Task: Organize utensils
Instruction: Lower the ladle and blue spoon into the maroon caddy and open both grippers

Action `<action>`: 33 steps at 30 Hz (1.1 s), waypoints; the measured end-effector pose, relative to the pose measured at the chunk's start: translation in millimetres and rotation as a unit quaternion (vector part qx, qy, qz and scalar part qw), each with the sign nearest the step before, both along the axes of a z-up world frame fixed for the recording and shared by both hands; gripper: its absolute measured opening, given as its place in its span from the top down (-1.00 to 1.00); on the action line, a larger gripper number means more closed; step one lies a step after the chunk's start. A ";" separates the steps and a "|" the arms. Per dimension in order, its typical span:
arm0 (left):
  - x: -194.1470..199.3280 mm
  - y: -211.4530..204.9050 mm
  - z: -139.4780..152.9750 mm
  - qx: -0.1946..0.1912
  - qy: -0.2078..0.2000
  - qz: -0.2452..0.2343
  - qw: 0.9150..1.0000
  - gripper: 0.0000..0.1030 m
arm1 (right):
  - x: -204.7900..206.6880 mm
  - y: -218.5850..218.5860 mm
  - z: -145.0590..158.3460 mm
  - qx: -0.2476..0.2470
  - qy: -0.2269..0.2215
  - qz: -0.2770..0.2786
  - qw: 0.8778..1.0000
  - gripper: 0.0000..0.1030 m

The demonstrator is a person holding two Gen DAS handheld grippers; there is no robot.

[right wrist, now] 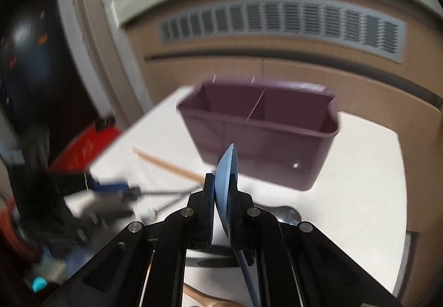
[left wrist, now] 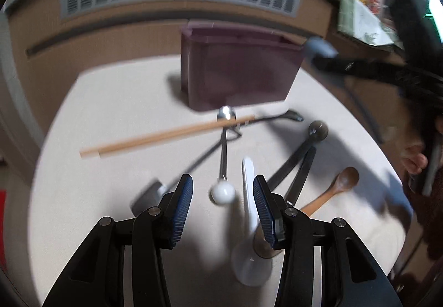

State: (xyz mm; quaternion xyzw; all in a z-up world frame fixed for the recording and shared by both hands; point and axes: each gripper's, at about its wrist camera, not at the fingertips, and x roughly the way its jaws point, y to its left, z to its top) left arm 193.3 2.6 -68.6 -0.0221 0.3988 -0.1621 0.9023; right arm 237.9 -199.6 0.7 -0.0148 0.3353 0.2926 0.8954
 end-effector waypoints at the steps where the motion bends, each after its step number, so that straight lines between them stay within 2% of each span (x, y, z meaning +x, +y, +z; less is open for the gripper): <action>1: 2.1 -1.7 -4.8 -0.002 0.011 0.009 1.000 0.14 | -2.5 -2.4 2.3 0.003 -0.004 -0.006 1.000 0.88; 3: 6.8 -4.4 -14.2 -0.001 0.034 0.028 0.999 0.27 | -6.9 -1.7 1.6 0.004 -0.005 -0.015 1.000 0.88; 6: 11.0 -8.7 -15.5 0.005 0.030 0.043 0.999 0.39 | -13.4 -9.4 0.1 0.014 0.003 -0.029 0.999 0.88; 7: 13.6 -10.3 -14.3 0.009 0.030 0.046 0.998 0.56 | -15.4 -10.7 -1.3 0.016 0.002 -0.037 0.999 0.88; 9: 13.4 -9.1 -3.2 0.014 0.015 0.058 0.998 0.57 | -17.2 -9.6 -3.0 0.017 -0.004 -0.048 0.999 0.88; 11: 6.5 -8.0 23.7 0.024 -0.037 0.058 0.997 0.57 | -20.7 -14.7 1.9 0.024 -0.013 -0.059 0.998 0.88; 14: 0.6 -3.3 59.8 0.023 -0.083 0.061 0.994 0.57 | -25.0 -23.8 11.7 0.042 -0.021 -0.061 0.997 0.88; 18: 2.8 0.8 87.8 0.011 -0.104 0.061 0.993 0.57 | -23.2 -32.2 17.0 0.066 -0.011 -0.067 0.996 0.88; 25: -1.9 -6.8 99.1 0.009 -0.114 0.048 0.992 0.57 | -19.9 -39.0 13.4 0.088 0.004 -0.065 0.994 0.88; 29: -7.6 -6.2 116.4 -0.011 -0.135 0.048 0.990 0.57 | -14.1 -44.7 11.3 0.107 0.012 -0.072 0.992 0.88; 31: -6.8 -5.3 136.9 -0.023 -0.157 0.045 0.986 0.57 | -12.7 -45.0 22.9 0.117 -0.005 -0.072 0.990 0.87; 33: 0.8 -3.9 171.3 -0.039 -0.189 0.039 0.980 0.57 | -11.6 -41.9 58.3 0.133 -0.059 -0.056 0.988 0.88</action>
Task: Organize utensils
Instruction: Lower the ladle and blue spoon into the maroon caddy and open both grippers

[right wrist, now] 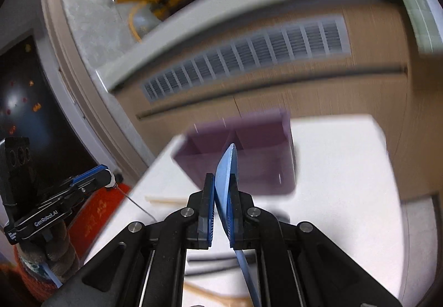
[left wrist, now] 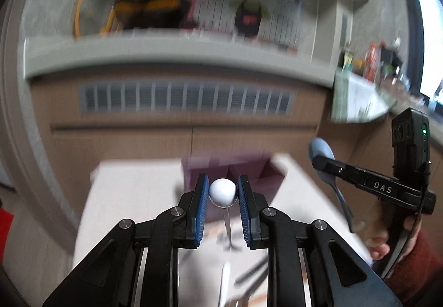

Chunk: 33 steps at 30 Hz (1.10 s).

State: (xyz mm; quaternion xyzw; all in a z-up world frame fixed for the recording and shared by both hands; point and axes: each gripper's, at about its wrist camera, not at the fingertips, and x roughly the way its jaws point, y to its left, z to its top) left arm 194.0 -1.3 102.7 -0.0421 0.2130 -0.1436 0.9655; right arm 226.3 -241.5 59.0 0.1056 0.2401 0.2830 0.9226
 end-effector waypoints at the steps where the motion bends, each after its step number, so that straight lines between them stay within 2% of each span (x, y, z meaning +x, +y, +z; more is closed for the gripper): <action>1: 7.4 0.9 17.6 -0.006 -0.016 -0.005 1.000 0.57 | 1.0 1.4 18.1 0.008 -0.031 0.009 0.999 0.88; 2: 13.1 2.6 26.7 -0.012 -0.024 -0.007 1.000 0.57 | 3.3 3.6 42.5 0.017 -0.078 0.018 0.997 0.87; 5: 42.0 9.1 51.0 -0.030 -0.046 -0.011 0.998 0.57 | 23.3 9.6 74.1 0.045 -0.141 0.028 0.989 0.87; 7: 65.8 15.0 53.9 -0.041 -0.047 -0.013 0.998 0.57 | 45.9 14.8 73.9 0.059 -0.135 0.050 0.988 0.87; 10: 93.3 21.6 45.8 -0.049 -0.033 -0.020 0.998 0.57 | 80.5 27.5 59.6 0.038 -0.130 0.052 0.989 0.87; 14: 131.0 25.9 11.3 -0.051 -0.002 -0.020 0.998 0.57 | 126.9 39.4 30.7 0.027 -0.098 0.072 0.992 0.87; 20: 163.7 27.8 -34.2 -0.063 0.047 -0.019 0.997 0.57 | 167.6 49.7 -1.3 0.014 -0.055 0.088 0.995 0.87; 25: 173.3 28.4 -61.8 -0.077 0.075 -0.028 0.994 0.54 | 168.1 48.7 -26.9 -0.013 -0.009 0.105 0.994 0.76; 27: 170.7 31.1 -66.3 -0.082 0.081 -0.027 0.993 0.49 | 157.7 43.4 -33.6 -0.024 -0.009 0.104 0.994 0.72; 29: 164.1 35.2 -66.1 -0.084 0.082 -0.028 0.993 0.32 | 144.5 37.3 -35.3 -0.042 -0.011 0.092 0.995 0.72; 33: 142.2 54.1 -69.3 -0.069 0.086 -0.012 0.994 0.25 | 112.7 23.6 -29.8 -0.064 -0.019 0.065 0.996 0.72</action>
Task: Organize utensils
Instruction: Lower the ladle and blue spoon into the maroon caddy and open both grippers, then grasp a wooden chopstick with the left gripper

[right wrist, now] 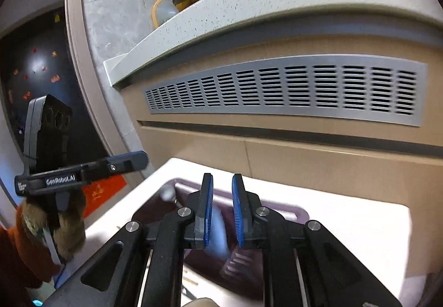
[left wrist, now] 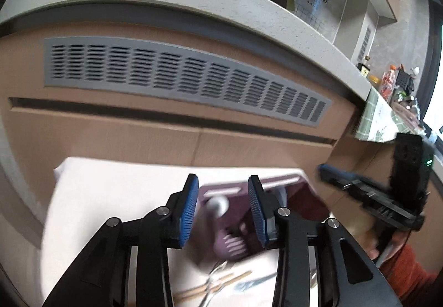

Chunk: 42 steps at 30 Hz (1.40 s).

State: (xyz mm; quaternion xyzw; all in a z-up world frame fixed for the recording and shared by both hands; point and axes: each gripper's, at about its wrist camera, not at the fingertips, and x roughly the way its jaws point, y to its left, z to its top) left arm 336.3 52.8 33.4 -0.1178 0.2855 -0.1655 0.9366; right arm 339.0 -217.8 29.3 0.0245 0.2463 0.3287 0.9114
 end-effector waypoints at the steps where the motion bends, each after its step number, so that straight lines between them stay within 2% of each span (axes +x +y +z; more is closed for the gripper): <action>1: -5.2 7.2 -3.1 0.000 0.005 0.005 1.000 0.25 | -11.4 -3.5 2.4 -0.008 -0.005 -0.009 1.000 0.72; 4: -18.7 32.0 -27.4 -0.009 0.042 0.019 0.999 0.25 | -40.0 -9.1 6.4 -0.031 -0.019 -0.021 0.999 0.72; 6: -21.7 46.3 -57.0 -0.016 0.086 0.015 0.996 0.25 | -58.7 -9.3 5.3 -0.053 -0.020 -0.027 0.998 0.72; 11: -22.1 57.5 -110.9 0.004 0.165 0.028 0.986 0.25 | -76.1 3.3 -25.6 -0.110 0.042 -0.026 0.993 0.70; 14: -34.2 60.1 -120.6 -0.018 0.185 0.019 0.982 0.25 | -82.4 11.6 -52.0 -0.141 0.078 -0.021 0.987 0.70; 23: -106.0 13.2 -122.9 -0.017 0.201 -0.052 0.978 0.25 | -93.6 38.1 -87.3 -0.166 0.130 0.019 0.977 0.70; 27: -126.6 -11.9 -120.9 -0.004 0.204 -0.094 0.975 0.24 | -101.0 51.9 -98.6 -0.210 0.122 0.021 0.970 0.70; 31: -137.2 -23.0 -109.7 0.042 0.176 -0.090 0.979 0.24 | -96.4 50.9 -97.6 -0.240 0.095 0.014 0.966 0.70; 33: -141.8 -25.7 -102.2 0.043 0.164 -0.091 0.981 0.24 | -79.6 40.7 -94.9 -0.231 0.104 0.000 0.967 0.70; 36: -142.9 -27.5 -94.4 0.038 0.150 -0.100 0.983 0.24 | -43.5 10.0 -99.7 -0.173 0.155 -0.032 0.972 0.66; 38: -138.5 -30.3 -94.0 0.048 0.147 -0.099 0.983 0.24 | -25.7 -6.4 -107.8 -0.145 0.184 -0.049 0.971 0.63; 40: -132.3 -31.3 -95.9 0.055 0.148 -0.095 0.983 0.24 | -24.5 -13.5 -116.9 -0.129 0.210 -0.051 0.968 0.62; 42: -124.0 -33.6 -97.8 0.064 0.150 -0.095 0.982 0.25 | -37.8 -16.3 -116.9 -0.113 0.211 -0.039 0.970 0.55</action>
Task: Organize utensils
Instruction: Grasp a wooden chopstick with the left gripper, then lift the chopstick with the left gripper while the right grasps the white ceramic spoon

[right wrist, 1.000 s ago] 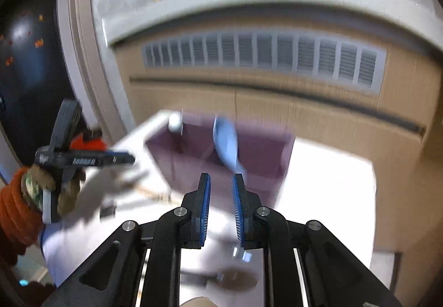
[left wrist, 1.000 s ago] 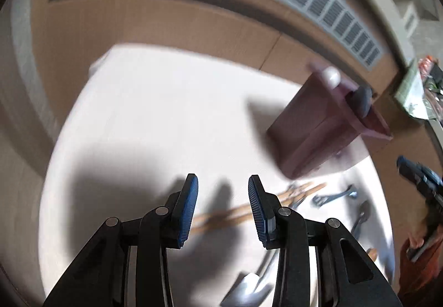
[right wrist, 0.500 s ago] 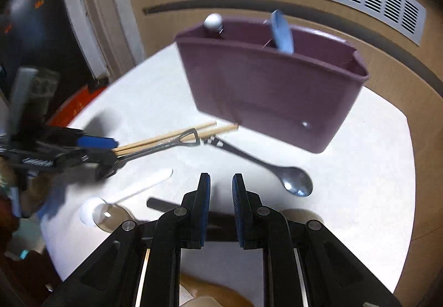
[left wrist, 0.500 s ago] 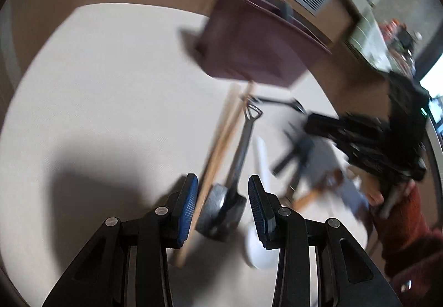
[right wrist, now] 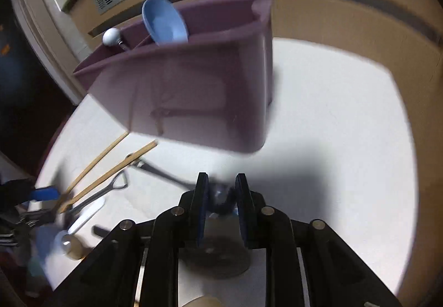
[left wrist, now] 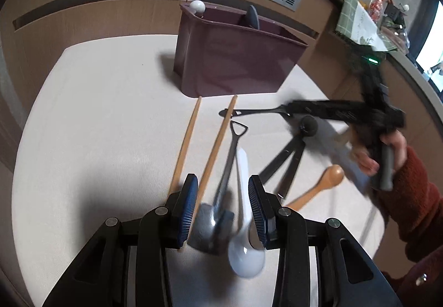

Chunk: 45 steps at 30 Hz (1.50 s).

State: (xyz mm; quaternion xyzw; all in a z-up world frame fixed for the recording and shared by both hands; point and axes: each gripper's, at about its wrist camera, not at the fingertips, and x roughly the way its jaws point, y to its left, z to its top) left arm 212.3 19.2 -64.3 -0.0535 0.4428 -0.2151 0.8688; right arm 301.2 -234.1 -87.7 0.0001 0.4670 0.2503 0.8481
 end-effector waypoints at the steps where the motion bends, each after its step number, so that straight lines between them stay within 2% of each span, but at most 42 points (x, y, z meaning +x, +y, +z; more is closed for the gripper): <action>1: 5.0 -3.1 -2.9 0.004 0.001 -0.004 1.000 0.25 | -10.8 1.9 1.3 0.002 0.000 0.016 1.000 0.55; 4: 22.0 -15.8 -7.7 0.031 0.004 -0.027 0.999 0.26 | -36.4 10.8 0.8 0.027 0.037 0.094 0.994 0.57; 5: 31.0 -21.8 -9.1 0.042 0.005 -0.038 0.998 0.29 | -45.0 14.6 2.2 0.019 0.034 0.108 0.993 0.58; 8: 52.6 -29.3 -12.9 0.056 0.020 -0.044 0.997 0.55 | -60.9 16.8 13.2 -0.027 -0.013 0.102 0.994 0.57; 12: 73.2 -40.9 -16.7 0.058 0.045 -0.063 0.995 0.60 | -65.5 10.0 24.8 -0.027 -0.036 0.084 0.995 0.57; 15: 82.8 -50.8 -16.8 0.068 0.048 -0.063 0.995 0.72 | -61.1 13.8 29.5 -0.052 -0.061 0.070 0.994 0.57; 16: 83.8 -52.8 -16.5 0.068 0.048 -0.062 0.995 0.83 | -58.9 17.5 29.5 -0.066 -0.069 0.069 0.993 0.57; 18: 84.2 -53.0 -14.4 0.067 0.048 -0.049 0.995 0.85 | -55.2 23.3 30.0 -0.084 -0.078 0.071 0.991 0.57; 19: 83.1 -49.8 -11.3 0.063 0.042 -0.039 0.996 0.85 | -51.4 33.7 29.8 -0.087 -0.079 0.076 0.990 0.57; 23: 58.6 -14.7 15.1 -0.004 0.000 0.020 1.000 0.87 | -44.6 42.7 28.5 -0.084 -0.072 0.097 0.989 0.57; 27: 24.6 21.8 41.0 -0.035 -0.065 0.083 0.994 0.90 | -48.6 56.3 23.9 -0.035 -0.031 0.122 0.991 0.57; 31: 12.4 50.1 52.4 -0.065 -0.081 0.112 0.988 0.90 | -63.3 84.0 17.5 -0.011 -0.004 0.137 0.991 0.57; 33: 5.3 59.8 55.9 -0.069 -0.091 0.122 0.986 0.90 | -79.7 105.6 18.7 -0.028 -0.024 0.175 0.984 0.57; 36: -3.6 66.8 56.4 -0.076 -0.096 0.129 0.984 0.91 | -94.5 127.9 17.8 -0.095 -0.058 0.206 0.972 0.57; 38: -12.1 70.3 57.4 -0.082 -0.101 0.135 0.982 0.91 | -93.0 134.6 15.4 -0.109 -0.045 0.200 0.973 0.57; 41: -20.1 71.4 58.2 -0.087 -0.112 0.146 0.979 0.91 | -80.6 131.7 8.1 -0.055 0.036 0.159 0.985 0.57; 43: -23.4 72.7 57.5 -0.088 -0.115 0.151 0.978 0.91 | -72.2 133.8 0.4 -0.023 0.089 0.126 0.988 0.57; 45: -25.8 73.7 56.6 -0.088 -0.116 0.153 0.977 0.91 | -68.5 138.0 -4.2 0.001 0.112 0.105 0.988 0.57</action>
